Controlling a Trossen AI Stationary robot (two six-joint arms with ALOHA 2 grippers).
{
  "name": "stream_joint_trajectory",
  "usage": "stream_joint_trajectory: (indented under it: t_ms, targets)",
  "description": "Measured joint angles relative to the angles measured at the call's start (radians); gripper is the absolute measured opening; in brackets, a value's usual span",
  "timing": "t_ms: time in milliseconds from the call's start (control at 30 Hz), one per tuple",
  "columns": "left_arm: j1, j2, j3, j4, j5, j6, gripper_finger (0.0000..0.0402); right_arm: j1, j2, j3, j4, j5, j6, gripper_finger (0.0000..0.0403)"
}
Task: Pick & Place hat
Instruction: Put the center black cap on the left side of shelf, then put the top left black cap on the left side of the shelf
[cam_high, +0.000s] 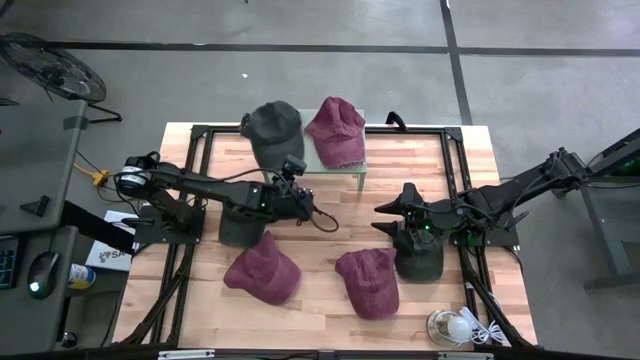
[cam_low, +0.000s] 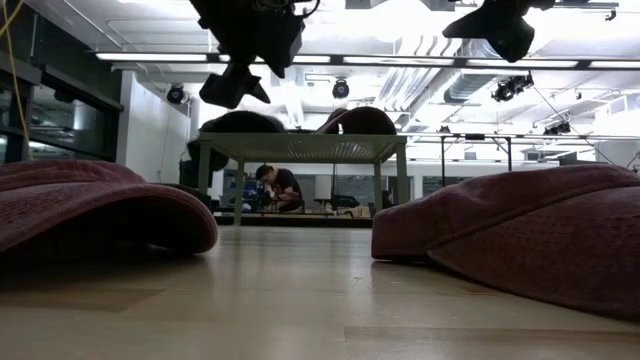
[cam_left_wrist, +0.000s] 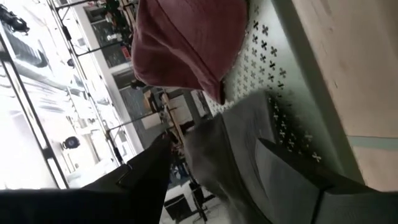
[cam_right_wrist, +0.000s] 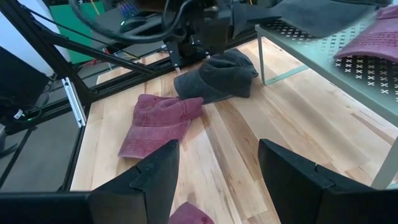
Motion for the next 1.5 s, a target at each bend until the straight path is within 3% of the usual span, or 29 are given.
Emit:
stream_joint_trajectory:
  t_ms: [333,467,567,733,933,1067,1200,1500]
  targets:
    - [0.016,0.0,0.0,0.007,-0.022,-0.001,0.0227,0.0,0.0,0.0,0.0,-0.001,0.001,0.0211]
    - [0.017,-0.008,0.0,-0.007,-0.147,0.007,0.0227,0.0,0.0,0.0,0.0,-0.003,0.001,0.0211]
    - [0.017,-0.046,-0.001,-0.058,-0.166,-0.063,0.0227,0.0,0.0,0.0,0.0,-0.009,0.009,0.0211]
    - [0.051,-0.164,-0.001,-0.203,-0.026,-0.368,0.0227,0.0,0.0,0.0,-0.001,-0.01,0.018,0.0211]
    - [0.18,-0.317,-0.001,-0.369,0.095,-0.72,0.0227,0.0,0.0,0.0,-0.001,-0.005,0.02,0.0211]
    - [0.329,-0.382,0.0,-0.404,0.316,-0.86,0.0227,0.0,0.0,0.0,0.0,0.003,0.019,0.0211]
    - [0.49,-0.382,-0.001,-0.445,0.503,-0.89,0.0227,0.0,0.0,0.0,0.0,0.003,0.02,0.0211]
    - [0.761,-0.291,-0.081,-0.414,0.743,-0.826,0.0228,0.0,0.0,0.0,0.0,0.002,0.02,0.0211]
